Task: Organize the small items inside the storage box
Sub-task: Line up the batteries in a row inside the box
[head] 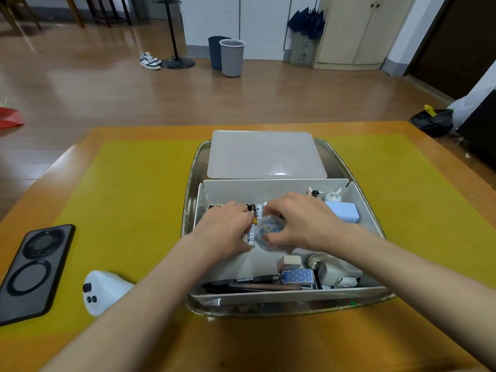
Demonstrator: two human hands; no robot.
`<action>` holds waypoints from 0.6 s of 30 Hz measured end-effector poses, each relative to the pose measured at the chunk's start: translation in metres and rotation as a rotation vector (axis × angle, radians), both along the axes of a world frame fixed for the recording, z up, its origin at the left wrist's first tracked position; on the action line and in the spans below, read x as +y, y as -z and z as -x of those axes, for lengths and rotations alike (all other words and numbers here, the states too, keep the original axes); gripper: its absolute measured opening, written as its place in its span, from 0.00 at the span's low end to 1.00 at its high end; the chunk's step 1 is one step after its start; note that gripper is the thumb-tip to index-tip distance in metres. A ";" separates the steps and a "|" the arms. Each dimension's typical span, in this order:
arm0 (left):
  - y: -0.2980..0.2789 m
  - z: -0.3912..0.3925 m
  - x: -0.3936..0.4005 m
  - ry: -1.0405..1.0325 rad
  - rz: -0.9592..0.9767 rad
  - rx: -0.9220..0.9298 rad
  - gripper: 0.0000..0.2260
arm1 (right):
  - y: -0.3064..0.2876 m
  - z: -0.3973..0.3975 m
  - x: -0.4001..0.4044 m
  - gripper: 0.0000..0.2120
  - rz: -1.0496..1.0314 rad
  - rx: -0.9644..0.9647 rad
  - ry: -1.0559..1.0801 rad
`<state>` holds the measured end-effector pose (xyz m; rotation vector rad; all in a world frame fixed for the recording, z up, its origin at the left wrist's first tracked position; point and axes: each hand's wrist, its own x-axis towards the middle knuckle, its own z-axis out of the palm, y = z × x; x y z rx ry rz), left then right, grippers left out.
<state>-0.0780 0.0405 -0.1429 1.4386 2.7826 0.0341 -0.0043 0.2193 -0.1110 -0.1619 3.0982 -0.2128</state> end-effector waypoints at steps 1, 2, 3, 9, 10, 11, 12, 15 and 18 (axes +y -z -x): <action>0.000 0.000 0.000 -0.001 0.001 0.002 0.16 | 0.000 -0.001 0.001 0.15 -0.005 -0.003 -0.014; -0.001 0.000 0.001 -0.002 0.002 0.004 0.16 | 0.000 -0.002 0.003 0.16 -0.007 -0.017 -0.039; -0.002 0.000 0.001 -0.003 0.003 0.007 0.16 | -0.002 -0.004 0.004 0.20 -0.002 -0.047 -0.067; -0.008 0.002 -0.003 -0.025 0.019 -0.002 0.17 | -0.007 -0.008 0.006 0.25 -0.018 -0.116 -0.116; -0.009 0.003 -0.004 -0.031 0.020 -0.002 0.17 | -0.007 -0.008 0.005 0.25 -0.040 -0.099 -0.114; -0.011 0.004 -0.006 -0.038 0.022 -0.001 0.17 | -0.007 -0.007 0.005 0.24 -0.058 -0.085 -0.109; -0.011 0.004 -0.006 -0.044 0.023 0.000 0.17 | -0.006 -0.007 0.004 0.24 -0.072 -0.073 -0.104; -0.012 0.003 -0.008 -0.046 0.031 0.002 0.16 | -0.004 -0.007 0.004 0.24 -0.079 -0.068 -0.087; -0.012 0.000 -0.008 -0.038 0.042 -0.001 0.16 | -0.006 -0.009 0.005 0.27 -0.037 -0.075 -0.088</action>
